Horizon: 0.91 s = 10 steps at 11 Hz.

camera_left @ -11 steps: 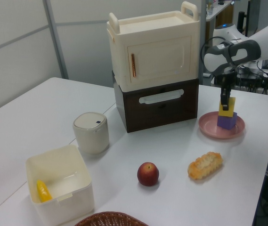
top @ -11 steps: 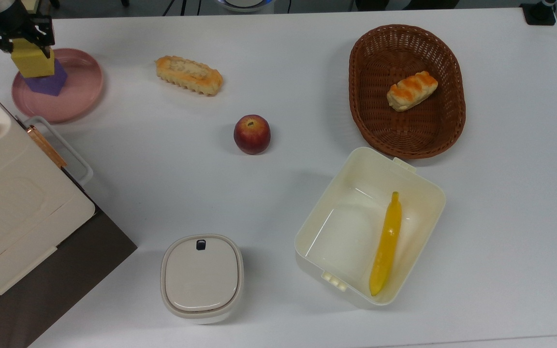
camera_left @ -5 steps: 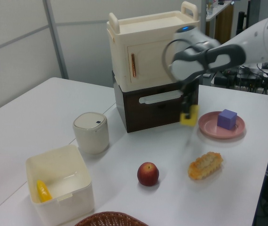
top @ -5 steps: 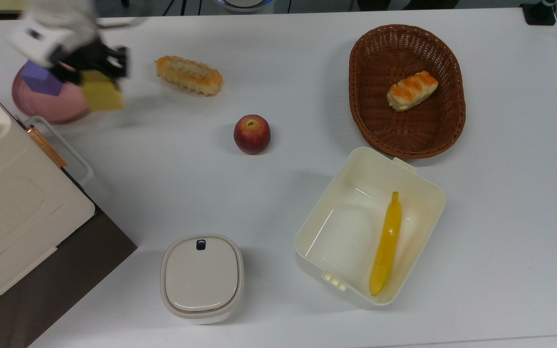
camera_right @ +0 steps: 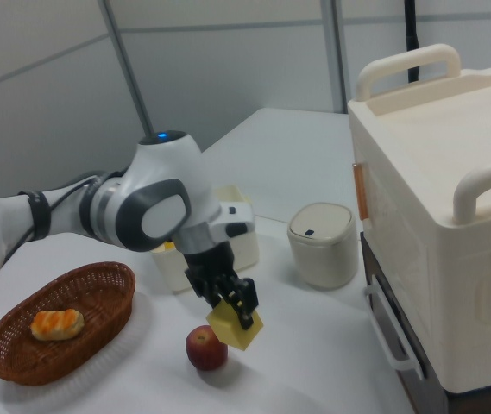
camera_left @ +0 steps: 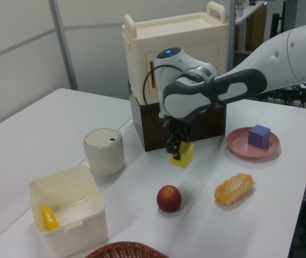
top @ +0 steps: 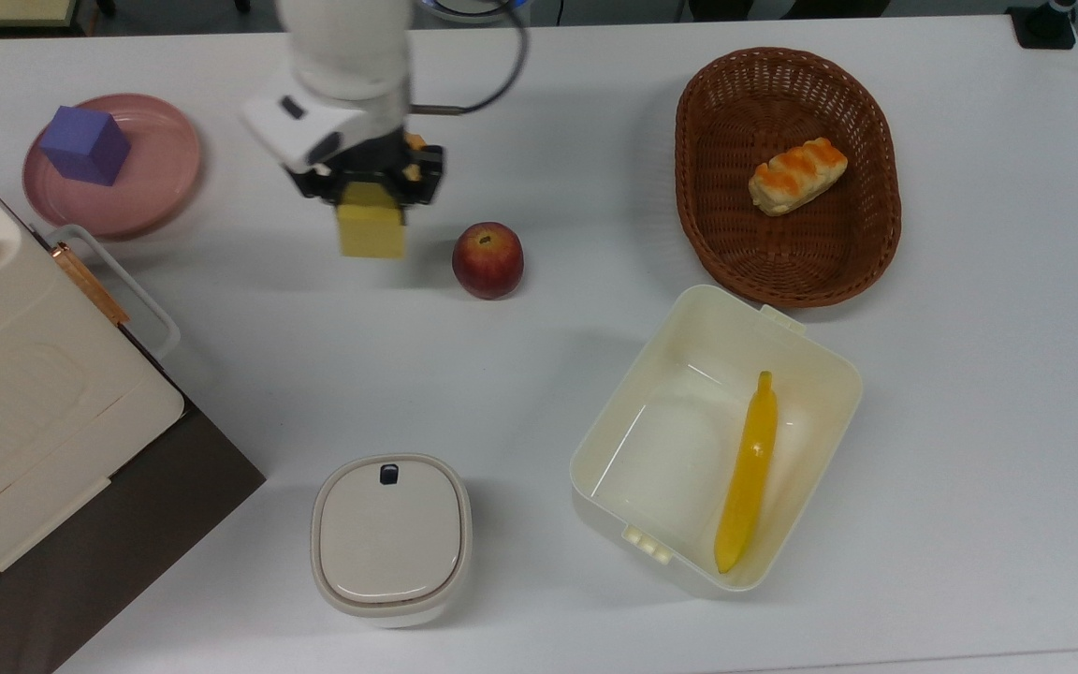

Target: Put the yellow cube on the table

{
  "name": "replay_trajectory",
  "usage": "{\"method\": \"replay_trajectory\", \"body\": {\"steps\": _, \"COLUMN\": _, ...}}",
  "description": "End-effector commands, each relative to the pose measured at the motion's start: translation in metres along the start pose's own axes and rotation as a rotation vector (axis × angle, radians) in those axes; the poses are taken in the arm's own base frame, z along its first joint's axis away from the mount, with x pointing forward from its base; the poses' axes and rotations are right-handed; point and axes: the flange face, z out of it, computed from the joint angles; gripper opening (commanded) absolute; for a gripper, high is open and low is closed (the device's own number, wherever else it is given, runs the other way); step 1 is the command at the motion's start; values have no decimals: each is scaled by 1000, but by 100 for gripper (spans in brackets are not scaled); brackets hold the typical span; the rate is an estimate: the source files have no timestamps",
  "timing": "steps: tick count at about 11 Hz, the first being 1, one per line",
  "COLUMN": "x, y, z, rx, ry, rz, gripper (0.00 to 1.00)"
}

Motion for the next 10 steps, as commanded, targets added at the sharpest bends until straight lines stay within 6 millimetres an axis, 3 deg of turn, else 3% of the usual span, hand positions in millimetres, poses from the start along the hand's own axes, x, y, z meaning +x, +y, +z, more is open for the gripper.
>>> {"method": "replay_trajectory", "body": {"steps": 1, "x": 8, "y": -24, "z": -23, "rx": -6, "ry": 29, "rz": 41, "gripper": 100}}
{"method": "replay_trajectory", "body": {"steps": 3, "x": 16, "y": -46, "z": -55, "rx": 12, "ry": 86, "rz": 80, "gripper": 100}}
{"method": "replay_trajectory", "body": {"steps": 4, "x": 14, "y": -61, "z": -67, "rx": 13, "ry": 92, "rz": 120, "gripper": 100}}
{"method": "replay_trajectory", "body": {"steps": 6, "x": 1, "y": -71, "z": -91, "rx": 13, "ry": 62, "rz": 144, "gripper": 100}}
{"method": "replay_trajectory", "body": {"steps": 8, "x": -27, "y": -52, "z": -126, "rx": 30, "ry": 26, "rz": 150, "gripper": 100}}
{"method": "replay_trajectory", "body": {"steps": 10, "x": -48, "y": -25, "z": -146, "rx": 52, "ry": -7, "rz": 93, "gripper": 100}}
